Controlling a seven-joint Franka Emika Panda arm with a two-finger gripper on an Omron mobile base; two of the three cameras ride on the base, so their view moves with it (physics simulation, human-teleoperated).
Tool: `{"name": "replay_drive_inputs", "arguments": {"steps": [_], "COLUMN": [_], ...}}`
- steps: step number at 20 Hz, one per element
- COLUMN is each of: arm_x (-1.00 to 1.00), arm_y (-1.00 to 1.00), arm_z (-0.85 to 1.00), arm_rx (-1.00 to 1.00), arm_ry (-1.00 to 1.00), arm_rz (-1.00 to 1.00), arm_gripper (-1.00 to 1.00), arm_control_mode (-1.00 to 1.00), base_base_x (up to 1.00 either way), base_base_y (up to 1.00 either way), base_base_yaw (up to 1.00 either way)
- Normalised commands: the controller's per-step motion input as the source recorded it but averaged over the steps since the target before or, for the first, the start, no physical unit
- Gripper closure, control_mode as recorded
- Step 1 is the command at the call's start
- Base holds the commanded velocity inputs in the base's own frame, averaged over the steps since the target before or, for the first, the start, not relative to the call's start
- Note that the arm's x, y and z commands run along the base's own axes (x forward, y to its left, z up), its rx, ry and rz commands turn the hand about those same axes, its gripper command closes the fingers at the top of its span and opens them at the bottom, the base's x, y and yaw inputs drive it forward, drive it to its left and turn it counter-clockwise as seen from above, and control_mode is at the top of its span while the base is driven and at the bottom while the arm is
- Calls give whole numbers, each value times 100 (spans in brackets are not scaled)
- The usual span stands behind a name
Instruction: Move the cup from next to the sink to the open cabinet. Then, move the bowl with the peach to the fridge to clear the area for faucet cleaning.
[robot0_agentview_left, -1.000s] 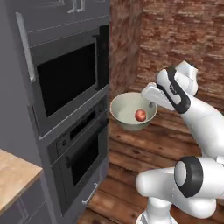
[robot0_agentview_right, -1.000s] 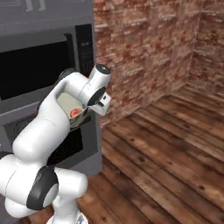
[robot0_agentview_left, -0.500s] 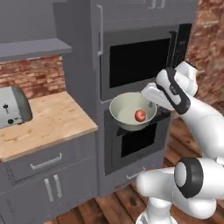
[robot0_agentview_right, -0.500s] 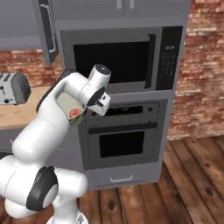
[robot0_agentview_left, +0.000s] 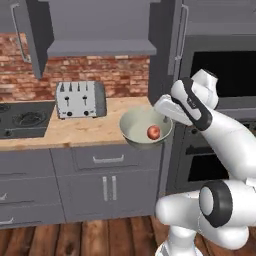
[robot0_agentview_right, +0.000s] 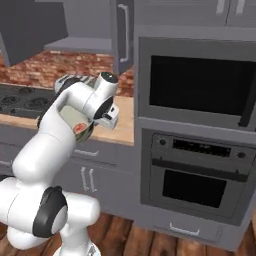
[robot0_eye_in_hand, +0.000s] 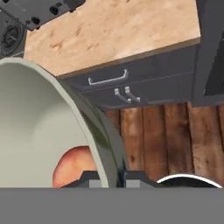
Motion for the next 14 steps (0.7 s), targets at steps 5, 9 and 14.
{"name": "replay_drive_inputs", "arguments": {"steps": [5, 9, 14], "arm_x": [0, 0, 0], "arm_y": [0, 0, 0], "arm_z": [0, 0, 0], "arm_rx": [0, 0, 0], "arm_ry": [0, 0, 0], "arm_rz": [0, 0, 0], "arm_gripper": [100, 100, 100], "arm_control_mode": [100, 100, 100], "base_base_x": [0, 0, 13], "base_base_y": [61, 59, 48], "base_base_yaw": [66, 84, 78]}}
